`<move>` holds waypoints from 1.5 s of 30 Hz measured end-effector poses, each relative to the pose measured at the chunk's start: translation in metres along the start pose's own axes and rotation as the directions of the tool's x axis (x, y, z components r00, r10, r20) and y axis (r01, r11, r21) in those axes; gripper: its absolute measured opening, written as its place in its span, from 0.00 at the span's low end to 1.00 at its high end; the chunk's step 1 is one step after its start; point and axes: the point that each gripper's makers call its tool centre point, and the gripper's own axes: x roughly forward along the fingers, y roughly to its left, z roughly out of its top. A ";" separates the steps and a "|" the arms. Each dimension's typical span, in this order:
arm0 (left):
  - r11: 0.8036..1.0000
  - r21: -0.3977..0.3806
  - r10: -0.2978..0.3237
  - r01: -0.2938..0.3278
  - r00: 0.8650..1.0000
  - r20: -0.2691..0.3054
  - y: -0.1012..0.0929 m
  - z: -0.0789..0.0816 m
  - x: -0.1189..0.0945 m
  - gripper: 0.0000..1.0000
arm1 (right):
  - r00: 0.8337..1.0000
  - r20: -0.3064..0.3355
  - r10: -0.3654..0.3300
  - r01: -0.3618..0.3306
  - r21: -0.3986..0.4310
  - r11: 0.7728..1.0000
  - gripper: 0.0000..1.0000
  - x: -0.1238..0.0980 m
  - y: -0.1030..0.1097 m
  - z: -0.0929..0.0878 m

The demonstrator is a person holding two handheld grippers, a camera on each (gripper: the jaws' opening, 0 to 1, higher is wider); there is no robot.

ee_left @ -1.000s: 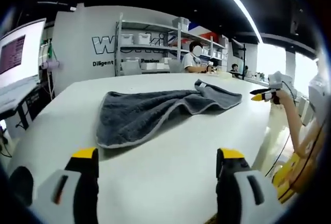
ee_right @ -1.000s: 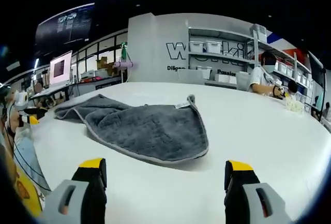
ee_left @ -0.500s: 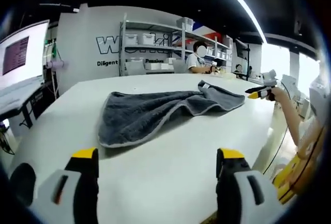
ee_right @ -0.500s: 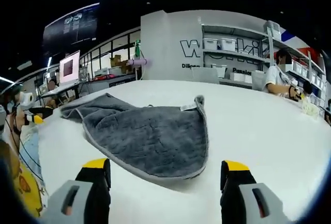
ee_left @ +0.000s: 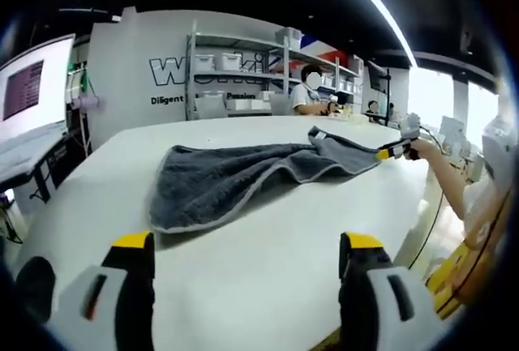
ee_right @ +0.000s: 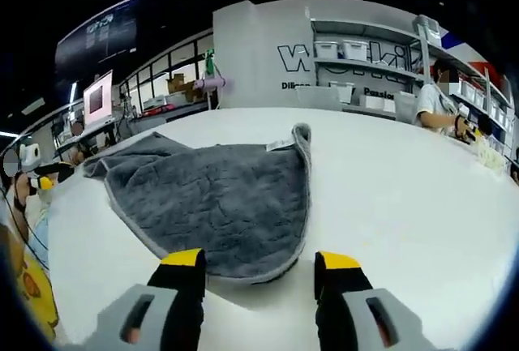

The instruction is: Fold the towel on the table until its edges align and the towel forms a compact rectangular stack.

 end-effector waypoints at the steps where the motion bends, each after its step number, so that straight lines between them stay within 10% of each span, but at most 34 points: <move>1: 1.000 -0.001 -0.001 0.001 1.000 0.000 0.000 0.000 0.000 0.99 | 1.000 0.004 0.004 -0.004 -0.013 1.000 0.43 0.001 0.001 0.001; 8: 1.000 -0.008 0.002 -0.002 1.000 -0.001 0.002 -0.001 0.001 0.99 | 0.997 0.081 -0.018 0.021 -0.028 0.999 0.10 -0.009 -0.001 0.018; 18: 1.000 -0.007 -0.001 0.001 1.000 0.009 0.002 0.000 0.001 0.99 | 0.963 0.248 -0.104 0.121 -0.055 0.991 0.04 -0.064 0.001 0.051; 29: 1.000 -0.010 -0.015 0.015 1.000 0.014 0.000 -0.001 0.005 0.99 | 0.873 0.451 -0.188 0.253 -0.089 0.963 0.04 -0.157 0.034 0.078; 34: 0.999 -0.007 -0.031 0.031 0.999 0.013 -0.003 -0.002 0.008 0.99 | 0.854 0.476 -0.212 0.278 -0.072 0.958 0.04 -0.187 0.048 0.065; 45: 0.998 -0.006 -0.065 0.065 0.998 0.004 -0.010 -0.007 0.016 0.99 | 0.889 0.353 -0.290 0.310 0.001 0.951 0.04 -0.193 0.064 -0.007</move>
